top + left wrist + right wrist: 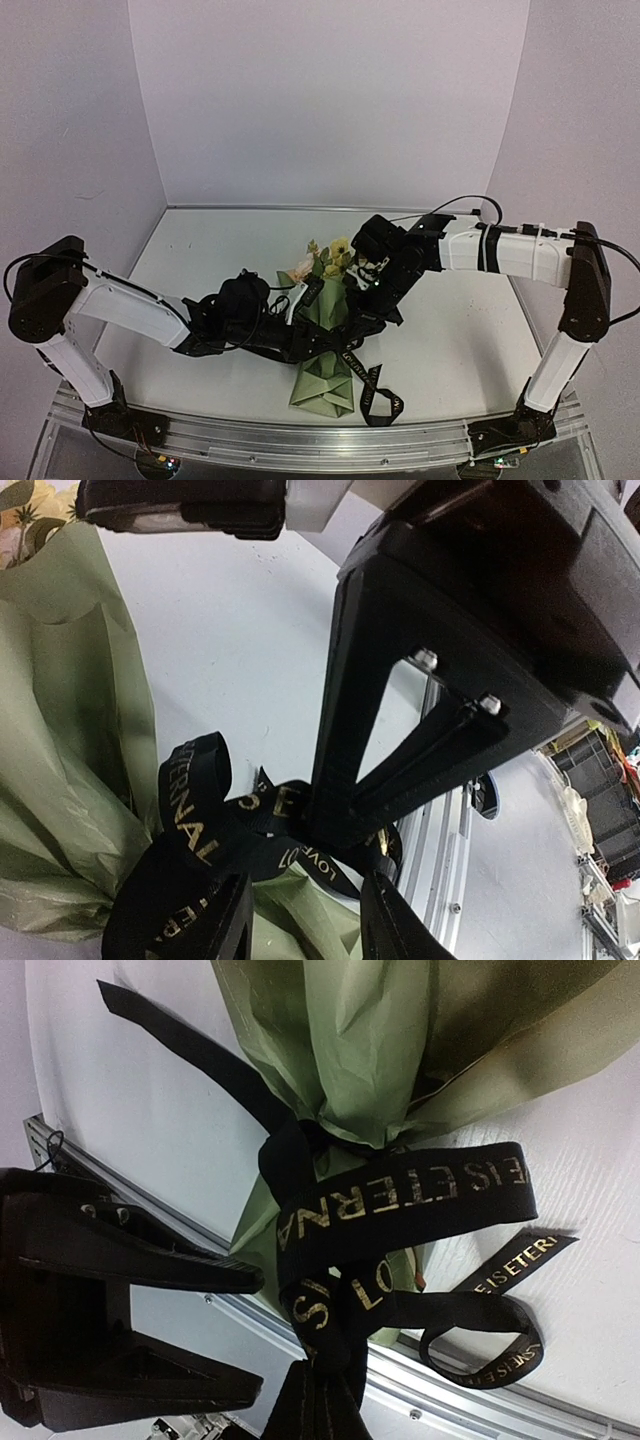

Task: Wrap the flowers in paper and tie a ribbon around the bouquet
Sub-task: Cross the half-tied ribbon at the center of the board.

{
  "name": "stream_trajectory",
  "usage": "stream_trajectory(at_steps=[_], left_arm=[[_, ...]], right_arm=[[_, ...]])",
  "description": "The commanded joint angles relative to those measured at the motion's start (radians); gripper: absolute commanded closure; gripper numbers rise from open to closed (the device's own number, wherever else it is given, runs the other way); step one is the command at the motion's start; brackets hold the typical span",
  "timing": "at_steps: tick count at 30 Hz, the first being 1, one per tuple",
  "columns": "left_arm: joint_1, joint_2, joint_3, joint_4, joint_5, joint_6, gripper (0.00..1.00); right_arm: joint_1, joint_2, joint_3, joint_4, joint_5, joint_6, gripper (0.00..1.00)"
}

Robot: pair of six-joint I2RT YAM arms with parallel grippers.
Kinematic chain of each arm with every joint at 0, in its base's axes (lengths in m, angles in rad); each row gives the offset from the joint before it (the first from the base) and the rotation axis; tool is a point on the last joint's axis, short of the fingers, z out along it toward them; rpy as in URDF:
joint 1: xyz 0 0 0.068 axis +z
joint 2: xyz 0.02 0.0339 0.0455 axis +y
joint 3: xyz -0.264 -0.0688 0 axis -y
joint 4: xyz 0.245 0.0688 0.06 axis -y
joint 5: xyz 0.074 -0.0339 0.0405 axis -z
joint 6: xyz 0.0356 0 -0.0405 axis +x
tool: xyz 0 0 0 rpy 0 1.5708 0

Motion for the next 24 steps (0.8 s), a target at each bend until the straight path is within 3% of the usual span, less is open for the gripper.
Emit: stream_trajectory(at_steps=[1, 6, 12, 18, 24], left_arm=[[0.006, 0.011, 0.058, 0.031, -0.015, 0.054, 0.62], [0.004, -0.069, -0.018, 0.056, -0.063, 0.183, 0.63], [-0.035, -0.192, -0.144, 0.170, -0.092, 0.507, 0.62], [-0.119, -0.192, -0.105, 0.052, -0.176, 0.758, 0.61], [-0.152, -0.165, -0.092, 0.062, -0.297, 0.851, 0.60]], right_arm=[[0.008, -0.038, 0.013, -0.004, -0.015, 0.041, 1.00], [0.008, -0.044, 0.012, 0.008, -0.005, 0.129, 1.00], [0.008, -0.047, 0.013, 0.011, 0.039, 0.251, 1.00], [0.012, -0.037, 0.020, 0.035, 0.100, 0.400, 1.00], [0.016, -0.049, -0.023, 0.130, 0.129, 0.554, 1.00]])
